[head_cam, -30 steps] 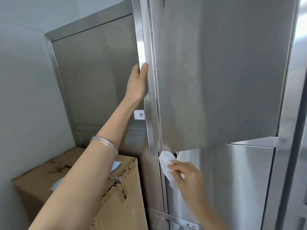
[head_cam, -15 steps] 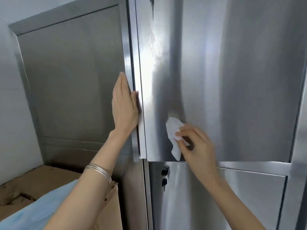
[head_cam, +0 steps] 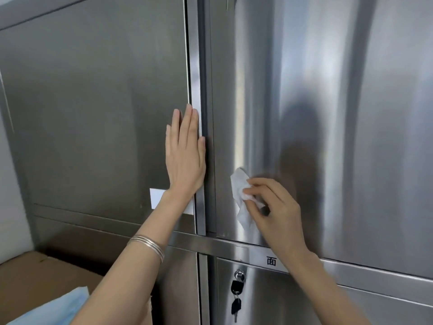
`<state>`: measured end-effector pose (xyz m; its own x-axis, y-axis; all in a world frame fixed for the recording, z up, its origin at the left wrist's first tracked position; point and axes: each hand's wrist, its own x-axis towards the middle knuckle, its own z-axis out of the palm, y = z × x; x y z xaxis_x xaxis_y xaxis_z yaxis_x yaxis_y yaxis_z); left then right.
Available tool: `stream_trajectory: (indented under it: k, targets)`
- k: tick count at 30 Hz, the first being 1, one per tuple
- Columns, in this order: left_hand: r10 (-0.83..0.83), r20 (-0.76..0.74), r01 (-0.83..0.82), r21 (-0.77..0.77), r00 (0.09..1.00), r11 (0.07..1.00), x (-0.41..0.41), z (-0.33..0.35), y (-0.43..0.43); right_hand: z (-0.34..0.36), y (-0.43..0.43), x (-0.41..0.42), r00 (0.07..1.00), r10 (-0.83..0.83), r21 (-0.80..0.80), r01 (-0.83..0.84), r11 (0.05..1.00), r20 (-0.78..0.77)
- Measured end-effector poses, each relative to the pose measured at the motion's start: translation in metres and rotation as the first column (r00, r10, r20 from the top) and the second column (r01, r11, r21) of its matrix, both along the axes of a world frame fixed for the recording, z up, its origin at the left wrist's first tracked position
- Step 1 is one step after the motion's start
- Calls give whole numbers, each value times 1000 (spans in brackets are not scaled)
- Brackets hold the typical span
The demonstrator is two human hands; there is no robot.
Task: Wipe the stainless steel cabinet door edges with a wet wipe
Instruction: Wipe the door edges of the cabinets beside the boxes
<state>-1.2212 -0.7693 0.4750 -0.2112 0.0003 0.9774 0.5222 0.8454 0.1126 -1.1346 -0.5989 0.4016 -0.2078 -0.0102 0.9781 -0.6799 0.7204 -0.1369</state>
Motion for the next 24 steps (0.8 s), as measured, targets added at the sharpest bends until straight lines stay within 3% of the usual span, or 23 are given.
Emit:
stream_trajectory:
  k: [8, 13, 17, 20, 24]
  targets:
    - [-92, 51, 92, -9, 994, 996, 10, -19, -4, -12, -10, 1, 997, 38, -74, -32, 997, 74]
    - [-198, 299, 225, -57, 933, 973, 46, -158, -23, -66, -18, 30, 958, 85, -153, -44, 987, 272]
    - [-86, 473, 171, -140, 877, 975, 61, -248, -30, -105, -22, 57, 934, 107, -290, -4, 957, 340]
    - [31, 488, 83, -210, 872, 974, 57, -254, -27, -119, -26, 72, 914, 115, -340, 27, 940, 388]
    - [76, 491, 21, -189, 868, 982, 54, -256, -18, -128, -23, 93, 894, 27, -284, 113, 952, 446]
